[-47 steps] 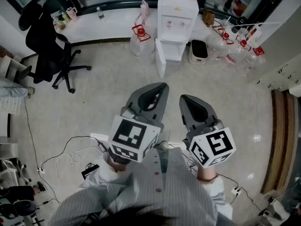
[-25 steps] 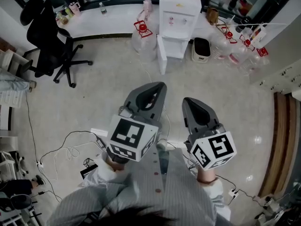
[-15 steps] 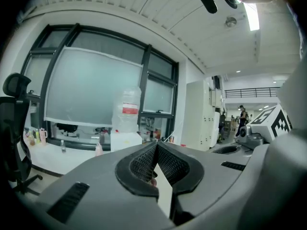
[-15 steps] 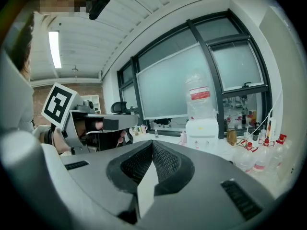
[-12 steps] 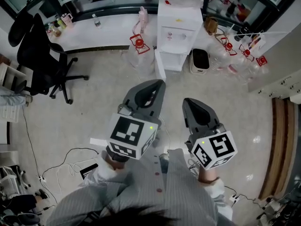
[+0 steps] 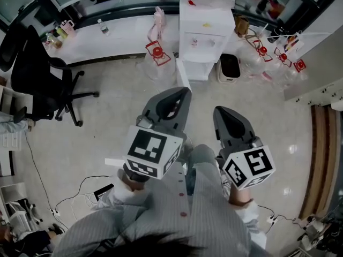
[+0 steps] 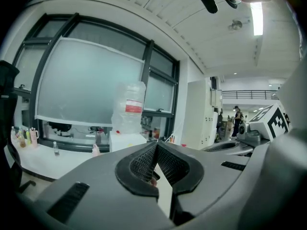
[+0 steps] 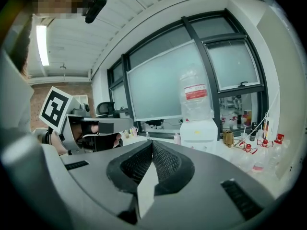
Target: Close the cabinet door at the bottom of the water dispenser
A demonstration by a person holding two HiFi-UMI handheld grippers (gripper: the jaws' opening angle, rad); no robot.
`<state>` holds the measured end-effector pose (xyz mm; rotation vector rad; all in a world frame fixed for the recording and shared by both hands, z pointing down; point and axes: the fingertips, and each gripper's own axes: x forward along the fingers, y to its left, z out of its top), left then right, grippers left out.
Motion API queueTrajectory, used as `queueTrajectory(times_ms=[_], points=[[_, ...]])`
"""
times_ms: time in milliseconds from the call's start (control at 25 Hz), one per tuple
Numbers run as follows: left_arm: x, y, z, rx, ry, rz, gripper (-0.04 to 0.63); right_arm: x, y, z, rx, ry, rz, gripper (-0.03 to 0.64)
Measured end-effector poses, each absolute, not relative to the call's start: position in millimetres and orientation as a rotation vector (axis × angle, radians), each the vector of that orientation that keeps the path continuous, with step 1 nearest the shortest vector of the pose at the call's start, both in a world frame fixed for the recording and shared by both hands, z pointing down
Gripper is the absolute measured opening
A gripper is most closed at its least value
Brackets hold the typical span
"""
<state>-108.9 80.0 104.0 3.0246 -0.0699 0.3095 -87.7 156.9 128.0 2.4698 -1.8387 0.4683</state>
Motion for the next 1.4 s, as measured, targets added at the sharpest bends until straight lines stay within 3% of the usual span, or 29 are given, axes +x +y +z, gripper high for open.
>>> queueTrajectory(times_ms=[400,1120,1400], points=[[-54.9,41.7,111.3,3.037,-0.102,0.306,0.011,-26.1,121.2,142.0,2.48,-1.848,0.477,0.014],[166.2,-7.1,123.7,2.943,-0.412,0.325,0.011,196.5,62.4,151.0,2.156,-2.084,0.532,0.014],[201.8,-31.4,136.8,2.85,-0.664,0.322,0.011,234.3,41.7,171.6,1.893,-2.254,0.601,0.014]])
